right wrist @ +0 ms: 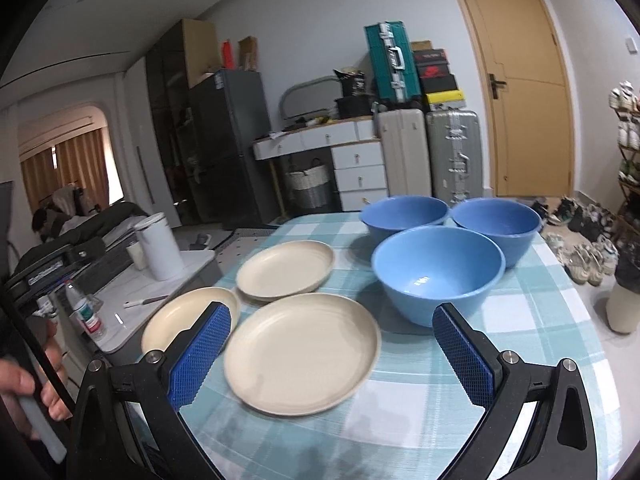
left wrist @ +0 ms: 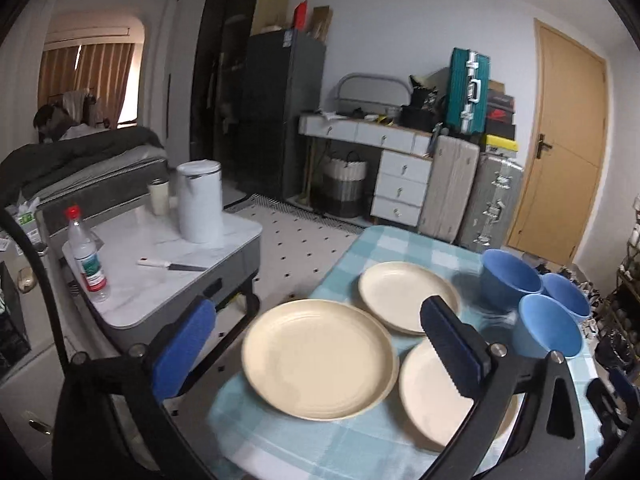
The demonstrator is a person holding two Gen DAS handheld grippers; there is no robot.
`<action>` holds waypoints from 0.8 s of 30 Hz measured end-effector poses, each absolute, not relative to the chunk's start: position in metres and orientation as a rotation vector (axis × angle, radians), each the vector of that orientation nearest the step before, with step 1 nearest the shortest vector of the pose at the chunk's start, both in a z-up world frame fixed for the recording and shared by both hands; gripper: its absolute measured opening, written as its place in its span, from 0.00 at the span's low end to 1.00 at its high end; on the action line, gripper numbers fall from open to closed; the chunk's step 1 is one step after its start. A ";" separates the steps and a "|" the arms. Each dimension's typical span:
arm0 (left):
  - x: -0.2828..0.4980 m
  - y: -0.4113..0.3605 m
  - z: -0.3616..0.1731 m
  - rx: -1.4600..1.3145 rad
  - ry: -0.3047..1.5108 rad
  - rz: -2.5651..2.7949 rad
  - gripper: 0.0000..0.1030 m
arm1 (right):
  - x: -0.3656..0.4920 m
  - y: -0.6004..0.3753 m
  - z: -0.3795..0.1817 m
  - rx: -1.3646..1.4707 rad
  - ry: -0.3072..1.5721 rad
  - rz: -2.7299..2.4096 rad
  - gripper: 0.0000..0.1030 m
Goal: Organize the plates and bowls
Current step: 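Move both grippers toward the cream plates on the table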
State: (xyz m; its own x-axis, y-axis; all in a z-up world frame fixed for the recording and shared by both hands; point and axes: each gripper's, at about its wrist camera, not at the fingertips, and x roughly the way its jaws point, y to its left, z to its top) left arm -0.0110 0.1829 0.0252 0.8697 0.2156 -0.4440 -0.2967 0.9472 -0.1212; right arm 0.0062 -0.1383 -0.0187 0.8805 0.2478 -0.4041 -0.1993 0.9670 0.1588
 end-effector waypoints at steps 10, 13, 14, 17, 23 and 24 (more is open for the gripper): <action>-0.002 0.223 0.020 -0.072 0.508 0.295 1.00 | 0.009 -0.106 -0.013 0.240 0.488 0.345 1.00; 0.004 0.242 0.017 -0.083 0.540 0.298 1.00 | 0.013 -0.090 -0.007 0.277 0.495 0.387 1.00; 0.007 0.248 0.016 -0.084 0.554 0.298 1.00 | 0.015 -0.081 -0.004 0.271 0.495 0.405 1.00; 0.018 0.264 0.011 -0.074 0.596 0.294 1.00 | 0.023 -0.054 0.004 0.214 0.496 0.442 1.00; 0.040 0.287 -0.006 -0.070 0.642 0.313 1.00 | 0.054 -0.013 0.013 0.170 0.555 0.478 1.00; 0.044 0.292 -0.010 -0.088 0.659 0.302 1.00 | 0.063 -0.006 0.012 0.174 0.586 0.496 1.00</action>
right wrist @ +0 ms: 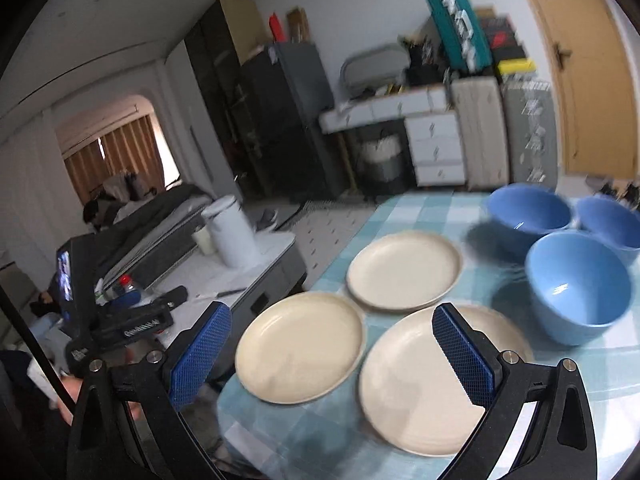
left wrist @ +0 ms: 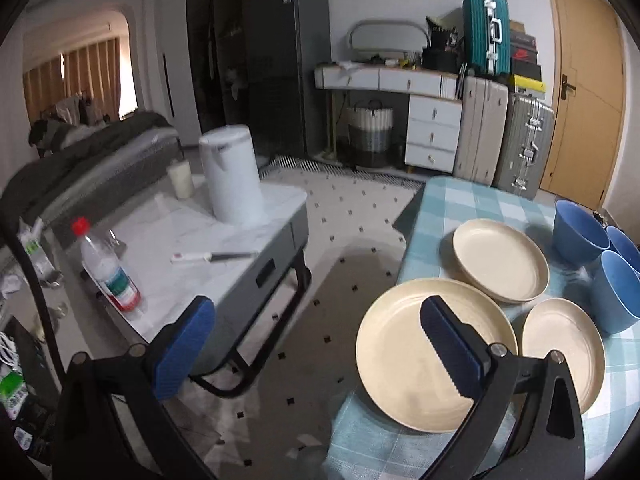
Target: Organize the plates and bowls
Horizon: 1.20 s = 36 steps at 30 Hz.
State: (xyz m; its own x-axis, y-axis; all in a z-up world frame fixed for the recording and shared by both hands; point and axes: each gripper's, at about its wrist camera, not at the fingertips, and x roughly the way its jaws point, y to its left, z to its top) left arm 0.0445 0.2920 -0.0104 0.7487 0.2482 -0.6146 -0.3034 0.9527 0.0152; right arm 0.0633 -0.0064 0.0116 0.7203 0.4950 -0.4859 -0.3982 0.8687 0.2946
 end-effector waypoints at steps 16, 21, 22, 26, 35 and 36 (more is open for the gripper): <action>0.106 0.310 -0.077 -0.239 0.899 0.177 0.99 | 0.192 0.104 -0.066 -0.156 0.918 0.545 0.73; 0.120 0.309 -0.089 -0.220 0.958 0.171 0.98 | 0.214 0.108 -0.095 -0.225 1.001 0.511 0.59; 0.123 0.310 -0.092 -0.225 0.965 0.166 0.98 | 0.219 0.108 -0.100 -0.223 1.018 0.503 0.59; 0.126 0.315 -0.098 -0.282 0.978 0.148 0.98 | 0.228 0.107 -0.113 -0.243 1.047 0.489 0.52; 0.131 0.313 -0.111 -0.276 1.033 0.125 0.83 | 0.237 0.104 -0.135 -0.248 1.097 0.493 0.50; 0.131 0.313 -0.112 -0.279 1.036 0.120 0.83 | 0.238 0.105 -0.136 -0.250 1.100 0.492 0.48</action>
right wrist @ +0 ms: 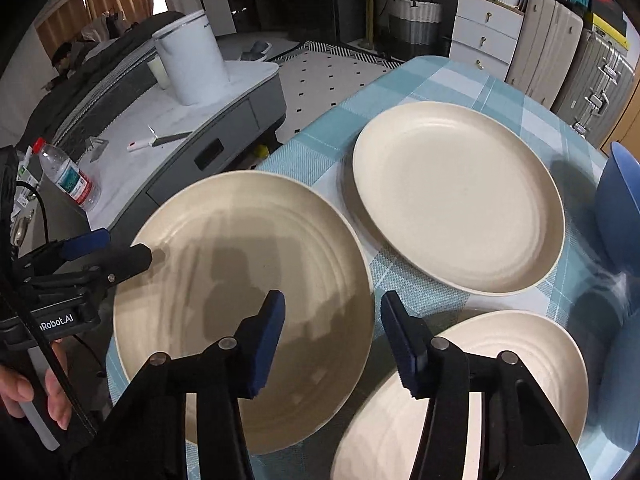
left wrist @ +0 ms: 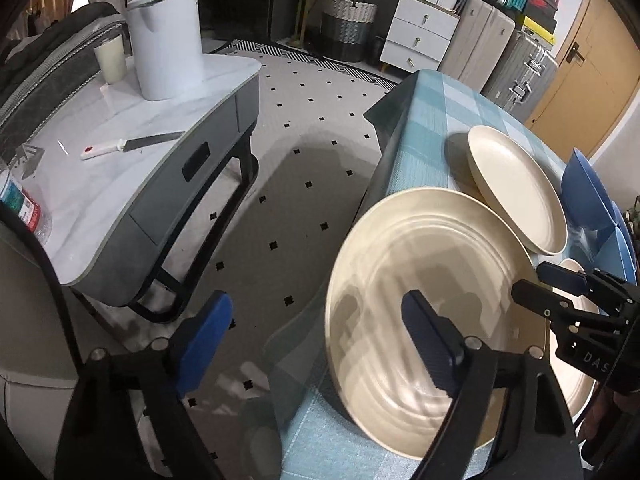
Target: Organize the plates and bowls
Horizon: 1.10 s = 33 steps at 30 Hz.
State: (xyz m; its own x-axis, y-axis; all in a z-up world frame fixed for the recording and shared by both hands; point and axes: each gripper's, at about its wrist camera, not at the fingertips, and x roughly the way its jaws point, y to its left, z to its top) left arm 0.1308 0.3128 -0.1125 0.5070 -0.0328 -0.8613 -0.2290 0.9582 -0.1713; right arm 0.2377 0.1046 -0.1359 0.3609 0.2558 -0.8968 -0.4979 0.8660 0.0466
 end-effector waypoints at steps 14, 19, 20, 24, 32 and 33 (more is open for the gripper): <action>0.138 0.308 -0.129 -0.260 1.106 0.100 0.46 | 0.242 0.104 -0.150 -0.253 1.147 0.471 0.32; 0.138 0.303 -0.128 -0.262 1.103 0.077 0.30 | 0.241 0.103 -0.151 -0.276 1.137 0.444 0.18; 0.139 0.302 -0.127 -0.262 1.104 0.071 0.26 | 0.242 0.102 -0.151 -0.265 1.142 0.449 0.18; 0.140 0.300 -0.126 -0.264 1.106 0.065 0.20 | 0.241 0.100 -0.151 -0.261 1.139 0.450 0.17; 0.140 0.304 -0.127 -0.299 1.117 0.061 0.16 | 0.240 0.096 -0.149 -0.234 1.138 0.452 0.14; 0.140 0.304 -0.126 -0.294 1.116 0.066 0.15 | 0.240 0.096 -0.149 -0.230 1.141 0.450 0.14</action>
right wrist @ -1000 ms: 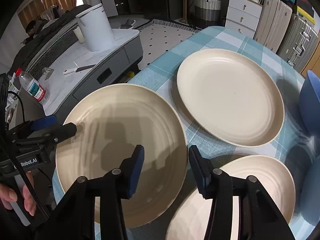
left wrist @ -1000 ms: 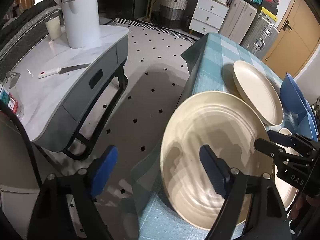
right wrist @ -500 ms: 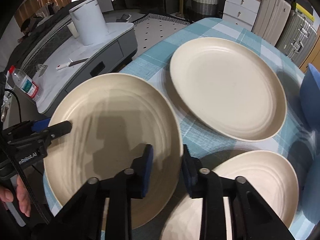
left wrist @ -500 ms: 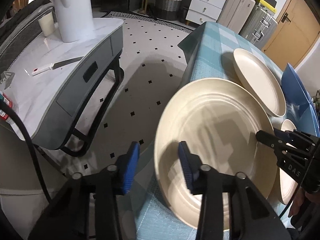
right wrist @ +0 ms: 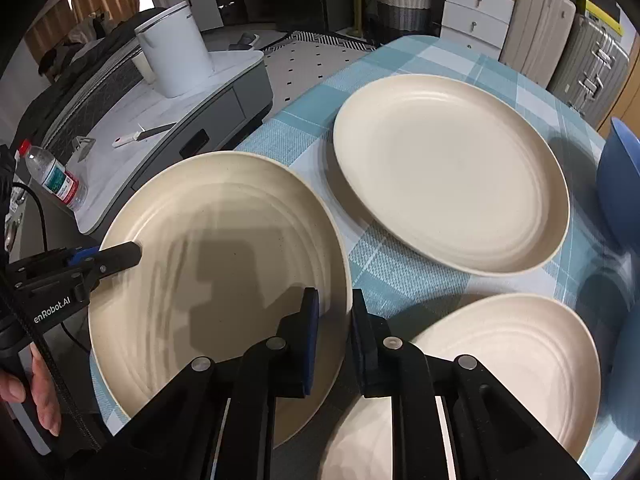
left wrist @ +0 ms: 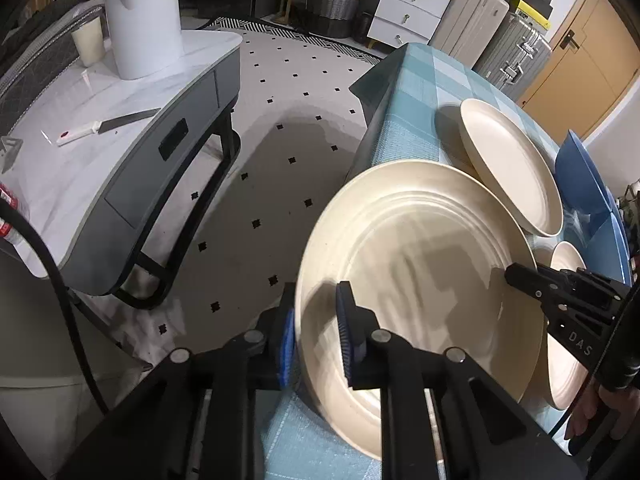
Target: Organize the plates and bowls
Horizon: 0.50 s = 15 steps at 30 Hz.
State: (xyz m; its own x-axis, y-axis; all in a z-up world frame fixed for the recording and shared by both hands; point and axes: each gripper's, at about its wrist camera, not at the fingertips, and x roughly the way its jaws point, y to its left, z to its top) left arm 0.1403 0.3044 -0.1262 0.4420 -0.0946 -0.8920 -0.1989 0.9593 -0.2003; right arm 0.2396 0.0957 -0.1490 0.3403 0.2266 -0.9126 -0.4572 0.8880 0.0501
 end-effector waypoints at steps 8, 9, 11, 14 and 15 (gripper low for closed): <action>0.138 0.305 -0.123 -0.292 1.118 0.081 0.14 | 0.236 0.096 -0.143 -0.222 1.121 0.452 0.11; 0.137 0.305 -0.123 -0.291 1.117 0.084 0.14 | 0.235 0.096 -0.142 -0.220 1.118 0.453 0.11; 0.136 0.306 -0.121 -0.289 1.115 0.088 0.14 | 0.233 0.096 -0.141 -0.217 1.114 0.455 0.11; 0.135 0.305 -0.119 -0.281 1.115 0.093 0.14 | 0.232 0.095 -0.139 -0.209 1.111 0.460 0.11; 0.134 0.305 -0.118 -0.278 1.115 0.095 0.14 | 0.232 0.095 -0.138 -0.208 1.111 0.460 0.11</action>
